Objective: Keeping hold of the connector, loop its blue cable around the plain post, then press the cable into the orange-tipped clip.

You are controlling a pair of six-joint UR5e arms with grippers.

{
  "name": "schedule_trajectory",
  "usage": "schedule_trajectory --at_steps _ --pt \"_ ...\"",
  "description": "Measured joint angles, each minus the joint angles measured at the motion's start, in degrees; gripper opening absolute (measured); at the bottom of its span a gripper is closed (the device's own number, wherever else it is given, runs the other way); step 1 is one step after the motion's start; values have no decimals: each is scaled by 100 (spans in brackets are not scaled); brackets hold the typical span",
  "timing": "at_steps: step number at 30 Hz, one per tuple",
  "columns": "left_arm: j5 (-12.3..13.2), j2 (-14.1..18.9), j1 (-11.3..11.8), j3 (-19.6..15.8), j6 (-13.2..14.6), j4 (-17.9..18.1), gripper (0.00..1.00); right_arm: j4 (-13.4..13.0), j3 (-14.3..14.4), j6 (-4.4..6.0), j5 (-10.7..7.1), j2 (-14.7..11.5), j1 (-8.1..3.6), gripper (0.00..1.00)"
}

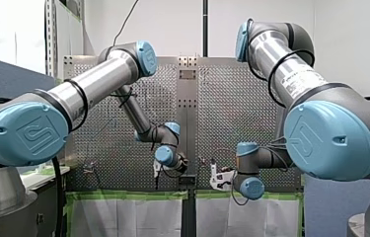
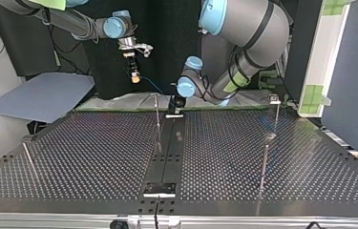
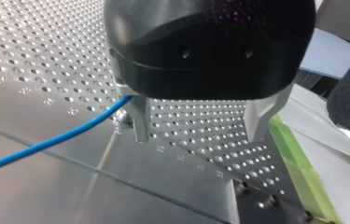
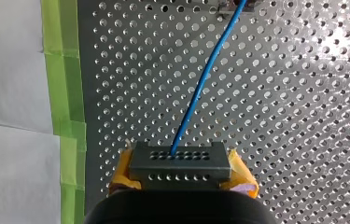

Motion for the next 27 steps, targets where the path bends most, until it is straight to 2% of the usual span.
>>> schedule_trajectory --at_steps 7,12,27 --pt "-16 32 17 -318 -12 334 100 8 -14 -56 -1 1 -2 0" --pt "-83 175 24 -494 -95 608 100 29 -18 -105 -2 0 -2 0" --pt "-75 340 40 -756 -153 1384 100 52 -24 -182 1 2 -3 0"
